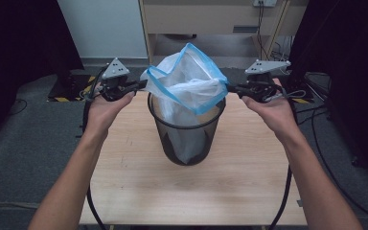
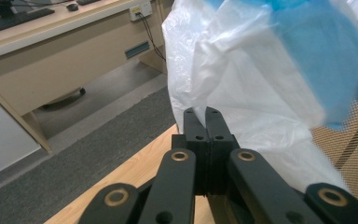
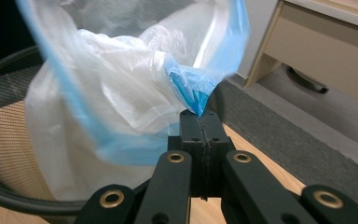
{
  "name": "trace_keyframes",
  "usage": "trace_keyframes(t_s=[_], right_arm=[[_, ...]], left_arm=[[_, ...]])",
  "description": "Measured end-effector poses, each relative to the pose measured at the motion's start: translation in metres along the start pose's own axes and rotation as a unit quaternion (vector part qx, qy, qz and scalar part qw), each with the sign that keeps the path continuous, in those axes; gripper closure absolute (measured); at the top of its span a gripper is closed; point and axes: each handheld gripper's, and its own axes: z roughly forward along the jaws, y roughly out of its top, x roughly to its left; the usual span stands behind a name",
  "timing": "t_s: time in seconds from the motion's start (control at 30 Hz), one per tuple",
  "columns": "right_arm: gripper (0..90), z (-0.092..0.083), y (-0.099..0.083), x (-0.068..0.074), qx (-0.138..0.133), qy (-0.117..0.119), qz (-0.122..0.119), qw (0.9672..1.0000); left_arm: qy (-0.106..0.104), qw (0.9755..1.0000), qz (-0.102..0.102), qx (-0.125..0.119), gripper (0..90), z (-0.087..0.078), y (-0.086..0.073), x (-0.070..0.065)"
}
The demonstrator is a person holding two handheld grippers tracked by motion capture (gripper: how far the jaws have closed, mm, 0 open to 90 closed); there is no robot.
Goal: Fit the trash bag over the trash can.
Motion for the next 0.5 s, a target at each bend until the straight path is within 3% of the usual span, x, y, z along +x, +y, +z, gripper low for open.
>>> trace_keyframes(t_s=[0.33, 0.4, 0.43, 0.5], right_arm=[[90.0, -0.016, -0.010, -0.023, 0.005, -0.024, 0.022, 0.9995], [90.0, -0.015, -0.013, -0.026, 0.011, -0.025, 0.025, 0.9993], [90.0, -0.014, -0.015, -0.026, 0.010, -0.024, 0.028, 0.9993], [90.0, -0.012, -0.018, -0.025, 0.013, -0.019, 0.029, 0.9993]], left_arm=[[0.008, 0.9998, -0.020, -0.003, 90.0, 0.000, -0.014, 0.013], [0.003, 0.9998, -0.017, 0.001, 90.0, 0.002, -0.016, 0.012], [0.003, 0.9994, -0.030, 0.015, 90.0, 0.001, -0.018, 0.008], [-0.003, 0.9996, -0.026, 0.012, 90.0, 0.003, -0.020, 0.007]])
